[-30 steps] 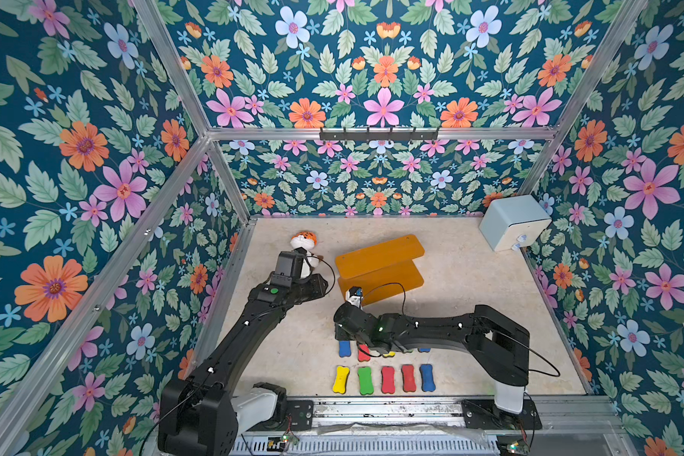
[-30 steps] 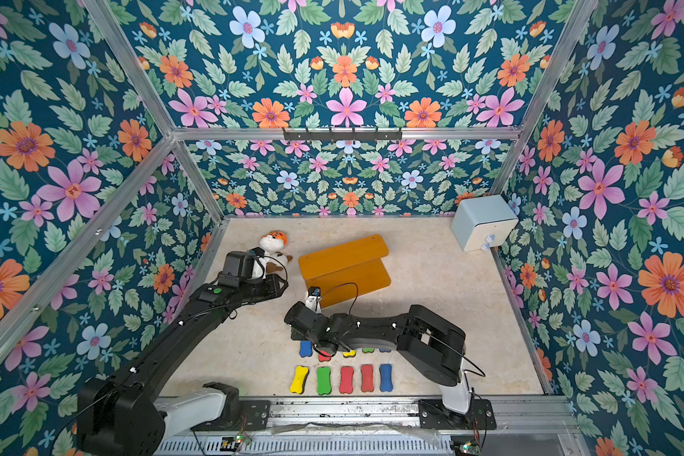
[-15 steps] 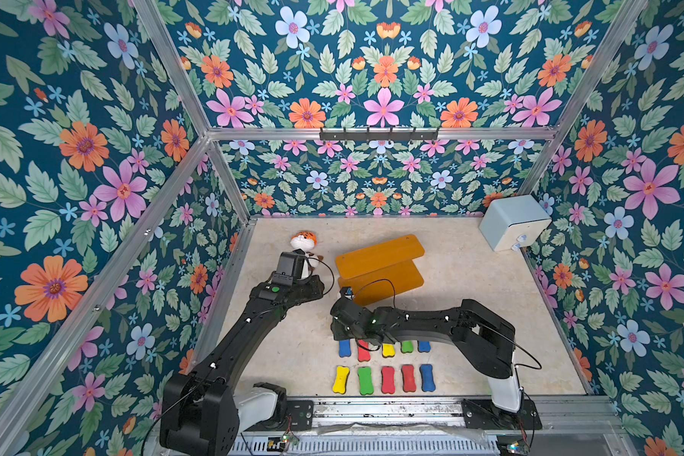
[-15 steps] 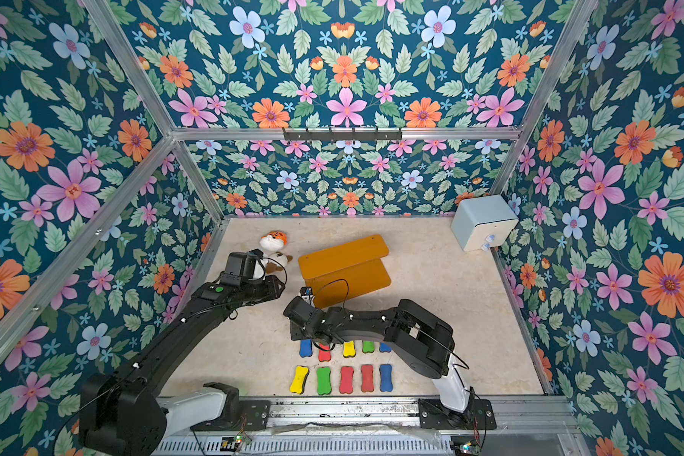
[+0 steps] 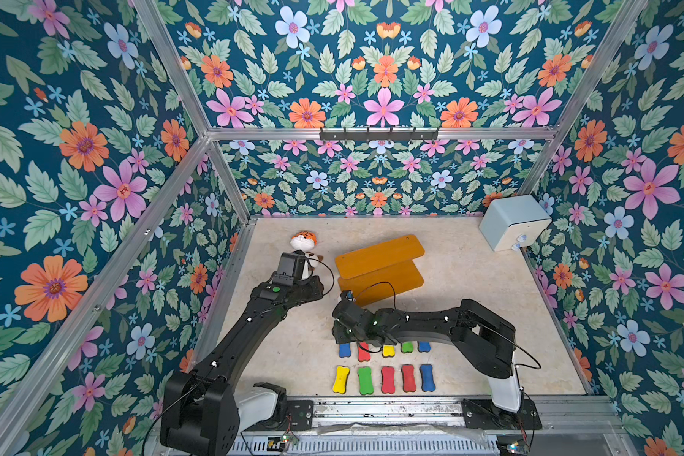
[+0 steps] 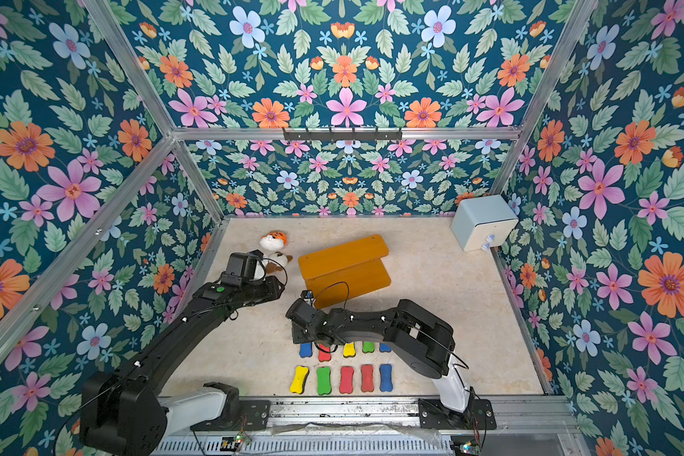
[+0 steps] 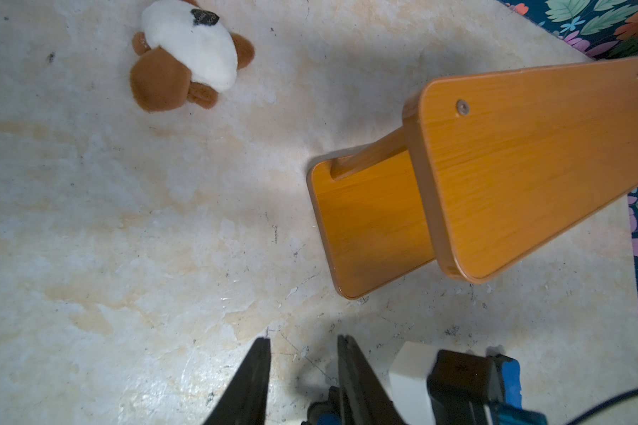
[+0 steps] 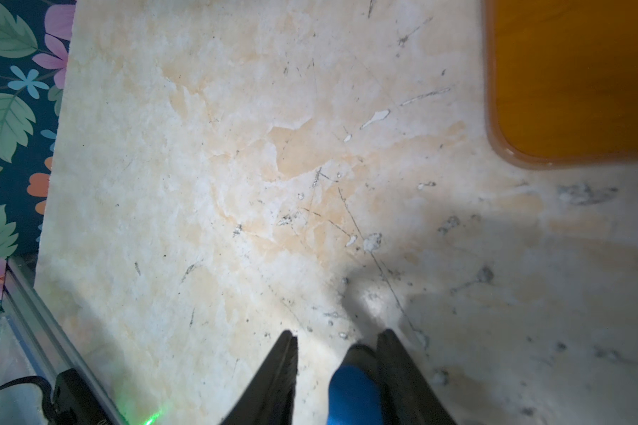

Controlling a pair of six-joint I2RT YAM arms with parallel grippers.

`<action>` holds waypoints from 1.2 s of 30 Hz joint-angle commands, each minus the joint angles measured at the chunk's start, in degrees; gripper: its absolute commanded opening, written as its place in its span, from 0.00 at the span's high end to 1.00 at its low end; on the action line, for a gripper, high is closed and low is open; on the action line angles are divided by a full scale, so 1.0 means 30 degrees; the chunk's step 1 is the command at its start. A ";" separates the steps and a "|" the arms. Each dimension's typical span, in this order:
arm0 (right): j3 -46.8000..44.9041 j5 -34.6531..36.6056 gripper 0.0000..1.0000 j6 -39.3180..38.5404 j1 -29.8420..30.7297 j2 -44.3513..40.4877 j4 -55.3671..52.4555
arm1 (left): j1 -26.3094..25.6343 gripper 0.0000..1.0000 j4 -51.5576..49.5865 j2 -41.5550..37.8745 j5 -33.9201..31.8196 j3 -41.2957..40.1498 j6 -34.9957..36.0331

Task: Remove the whiteboard erasers from the shelf
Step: Place the whiteboard eraser at the center of the board.

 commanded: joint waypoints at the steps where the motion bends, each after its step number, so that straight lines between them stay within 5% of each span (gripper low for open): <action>1: -0.0057 -0.0057 0.59 0.0095 0.0100 -0.0251 0.0151 | 0.0049 0.63 -0.0117 -0.0028 -0.0272 -0.0039 0.0312; 28: -0.0423 0.0450 0.59 0.0428 0.0399 -0.0752 0.0146 | 0.0039 0.64 -0.0029 -0.0196 -0.0282 -0.0098 0.0311; 36: -0.1196 0.2961 0.59 0.0032 0.0700 -0.2812 0.0746 | 0.0054 0.61 0.0277 -0.1574 -0.1099 -0.0107 0.0393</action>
